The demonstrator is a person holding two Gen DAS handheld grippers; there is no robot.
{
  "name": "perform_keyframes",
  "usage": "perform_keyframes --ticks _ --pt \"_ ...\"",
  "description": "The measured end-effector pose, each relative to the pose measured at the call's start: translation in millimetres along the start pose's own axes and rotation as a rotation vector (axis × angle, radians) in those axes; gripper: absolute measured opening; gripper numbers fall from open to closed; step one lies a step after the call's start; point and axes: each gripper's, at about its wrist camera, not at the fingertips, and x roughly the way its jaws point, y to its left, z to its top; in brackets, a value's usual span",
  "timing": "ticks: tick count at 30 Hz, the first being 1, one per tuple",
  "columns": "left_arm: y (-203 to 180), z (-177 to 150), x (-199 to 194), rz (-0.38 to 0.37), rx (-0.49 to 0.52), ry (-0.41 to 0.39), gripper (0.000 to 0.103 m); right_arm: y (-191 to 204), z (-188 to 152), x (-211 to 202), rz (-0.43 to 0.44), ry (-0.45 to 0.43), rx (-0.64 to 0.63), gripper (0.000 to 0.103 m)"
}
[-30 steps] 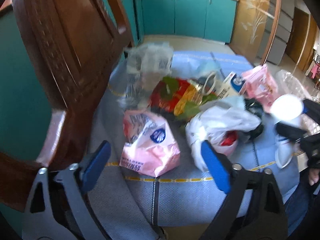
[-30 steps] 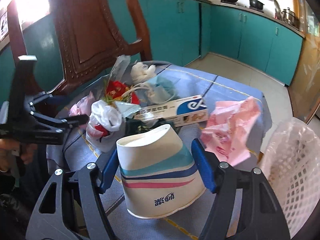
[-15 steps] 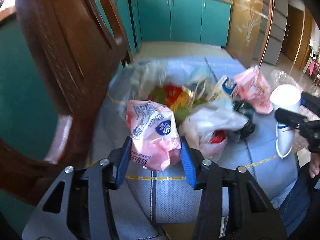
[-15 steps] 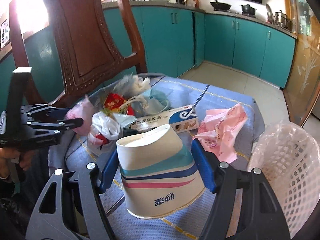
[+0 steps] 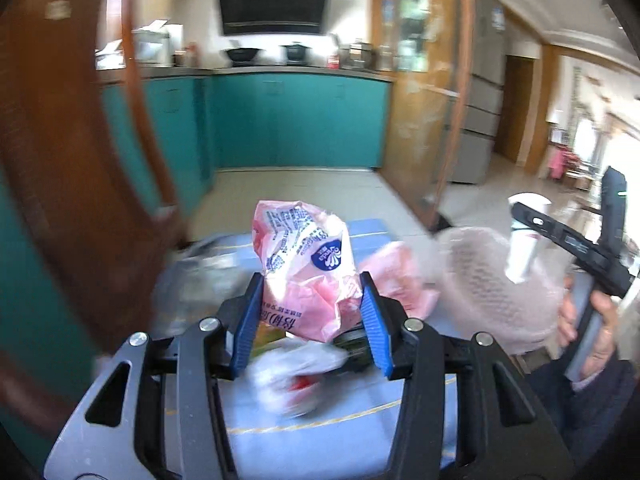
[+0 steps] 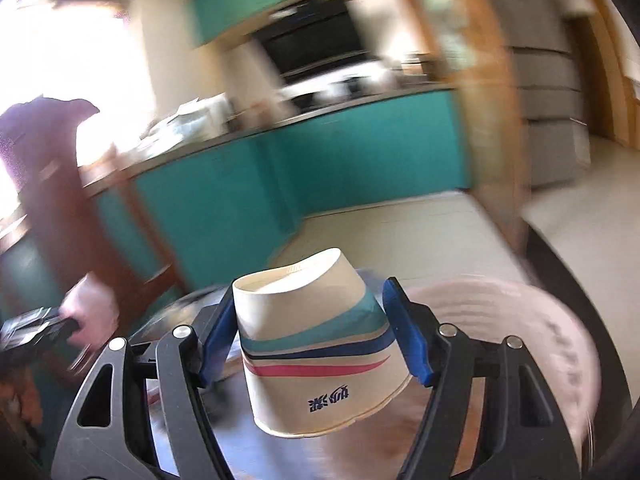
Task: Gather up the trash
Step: 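Carry cup and package over the white basket and open both tools, then grasp the pink paper wrapper with the right tool while the left tool grasps the white plastic bag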
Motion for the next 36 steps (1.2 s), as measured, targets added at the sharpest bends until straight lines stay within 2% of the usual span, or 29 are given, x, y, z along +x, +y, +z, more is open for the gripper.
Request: perform_keyframes --ticks 3,8,10,12,13,15,19,22,24,26,28,30,31,33,35,36 --pt "-33.8 8.6 32.8 -0.107 0.043 0.009 0.048 -42.1 -4.0 -1.5 -0.163 0.046 0.088 0.069" --pt "-107.3 14.9 101.5 -0.315 0.103 0.108 0.048 -69.2 -20.0 7.4 -0.288 0.16 0.11 0.07" --pt "-132.8 13.1 128.0 -0.364 0.124 0.151 0.048 -75.0 -21.7 2.5 -0.306 0.159 0.114 0.071" --pt "-152.9 12.6 150.7 -0.402 0.139 0.186 0.05 -83.9 -22.3 -5.8 -0.312 0.136 0.139 0.078" --pt "-162.9 12.5 162.8 -0.425 0.143 0.202 0.055 -88.0 -22.4 -10.8 -0.318 0.121 0.157 0.087" --pt "-176.6 11.5 182.1 -0.432 0.145 0.226 0.062 -93.2 -21.8 -17.3 -0.317 0.089 0.191 0.092" --pt "-171.0 9.1 188.6 -0.372 0.143 0.218 0.078 -86.2 -18.5 -11.5 -0.281 0.077 0.225 0.092" --pt "-145.7 2.3 163.9 -0.232 0.15 0.153 0.081 -72.5 -6.5 -3.8 -0.251 0.053 0.184 0.092" --pt "-116.8 -1.2 144.4 -0.11 0.15 0.096 0.089 -54.9 -1.8 -1.4 -0.223 0.027 0.13 0.092" --pt "-71.7 -7.6 123.9 0.028 0.106 0.062 0.09 -26.9 -2.4 4.4 -0.181 0.004 0.048 0.092" --pt "-31.3 -14.7 114.6 0.098 0.04 0.082 0.09 7.0 -7.8 17.2 -0.088 0.002 -0.023 0.1" --pt "0.9 -20.8 102.9 0.139 -0.018 0.109 0.09 32.5 -12.0 31.0 0.02 0.003 -0.023 0.1" --pt "19.5 -26.8 98.5 0.167 -0.057 0.131 0.09 47.2 -8.1 41.7 0.065 0.016 -0.029 0.1" --pt "45.3 -34.0 90.7 0.184 -0.116 0.16 0.09 72.2 5.1 70.0 0.105 0.127 -0.083 0.1" --pt "58.3 -37.5 81.4 0.195 -0.148 0.173 0.09 92.2 12.0 101.7 0.039 0.253 -0.168 0.098" --pt "62.2 -39.5 77.4 0.198 -0.156 0.177 0.09 103.5 9.8 120.1 -0.039 0.301 -0.24 0.094"
